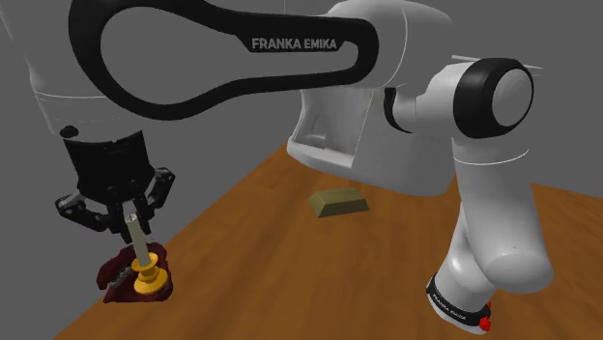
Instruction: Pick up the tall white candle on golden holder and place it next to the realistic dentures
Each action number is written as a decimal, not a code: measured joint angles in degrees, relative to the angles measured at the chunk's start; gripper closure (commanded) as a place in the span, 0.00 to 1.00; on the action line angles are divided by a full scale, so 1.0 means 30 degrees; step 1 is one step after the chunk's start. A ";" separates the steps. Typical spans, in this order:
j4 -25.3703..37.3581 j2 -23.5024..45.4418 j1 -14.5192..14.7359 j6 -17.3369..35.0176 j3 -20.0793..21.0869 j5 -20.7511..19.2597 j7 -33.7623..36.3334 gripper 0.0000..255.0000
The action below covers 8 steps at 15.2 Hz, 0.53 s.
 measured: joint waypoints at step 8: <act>-0.2283 -0.0151 -0.0505 0.2061 -0.0029 0.0008 0.0210 1.00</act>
